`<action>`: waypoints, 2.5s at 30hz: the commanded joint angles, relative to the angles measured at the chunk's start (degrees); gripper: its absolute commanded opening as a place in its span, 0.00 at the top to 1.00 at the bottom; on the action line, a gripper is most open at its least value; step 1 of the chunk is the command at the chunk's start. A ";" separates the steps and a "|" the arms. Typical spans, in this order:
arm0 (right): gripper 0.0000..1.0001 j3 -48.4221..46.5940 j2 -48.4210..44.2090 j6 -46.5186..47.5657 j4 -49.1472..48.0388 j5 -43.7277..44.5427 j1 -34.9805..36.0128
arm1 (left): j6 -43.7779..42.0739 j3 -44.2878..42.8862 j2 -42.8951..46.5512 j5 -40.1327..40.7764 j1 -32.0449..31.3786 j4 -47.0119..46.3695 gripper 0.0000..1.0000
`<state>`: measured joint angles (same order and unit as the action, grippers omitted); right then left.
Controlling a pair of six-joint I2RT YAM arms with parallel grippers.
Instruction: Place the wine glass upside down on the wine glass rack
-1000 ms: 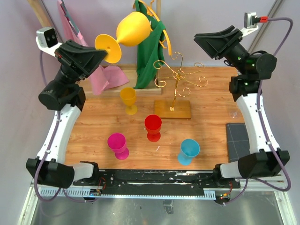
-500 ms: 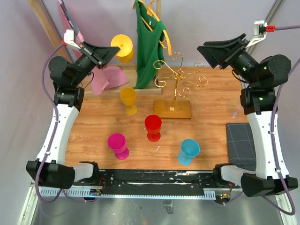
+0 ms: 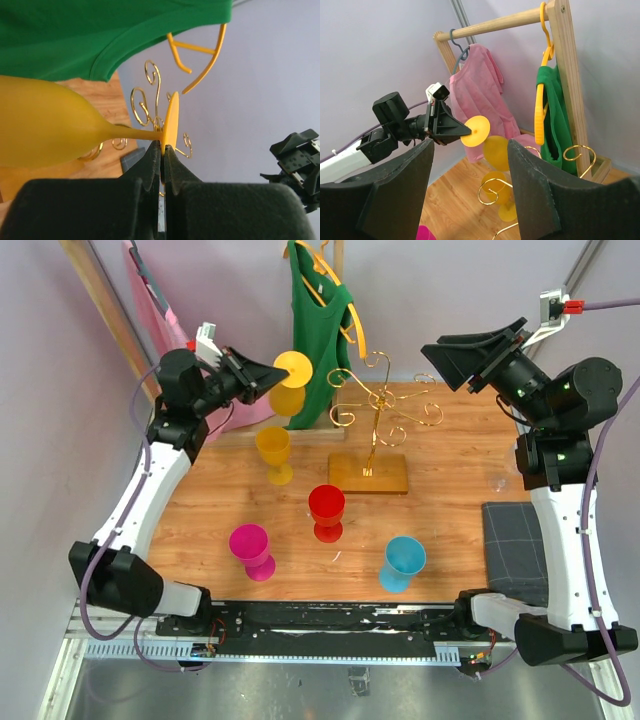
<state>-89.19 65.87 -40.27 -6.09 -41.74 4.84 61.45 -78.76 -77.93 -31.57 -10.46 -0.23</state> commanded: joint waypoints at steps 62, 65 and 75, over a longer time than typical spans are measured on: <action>0.38 -0.38 -1.53 2.89 3.45 1.74 -0.76 | 2.65 -10.74 -16.07 8.86 -12.92 -6.59 1.00; 0.38 -0.37 -1.18 2.44 2.97 1.51 -0.71 | 2.59 -9.72 -15.22 9.16 -12.21 -6.44 1.00; 0.38 0.39 -1.16 1.86 2.18 1.39 -0.71 | 2.85 -5.47 -11.98 8.61 -10.83 -7.48 1.00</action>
<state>-88.95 65.14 -38.33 -1.83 -40.45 4.84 64.34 -85.19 -93.19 -22.90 -21.85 -4.80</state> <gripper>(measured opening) 0.618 0.022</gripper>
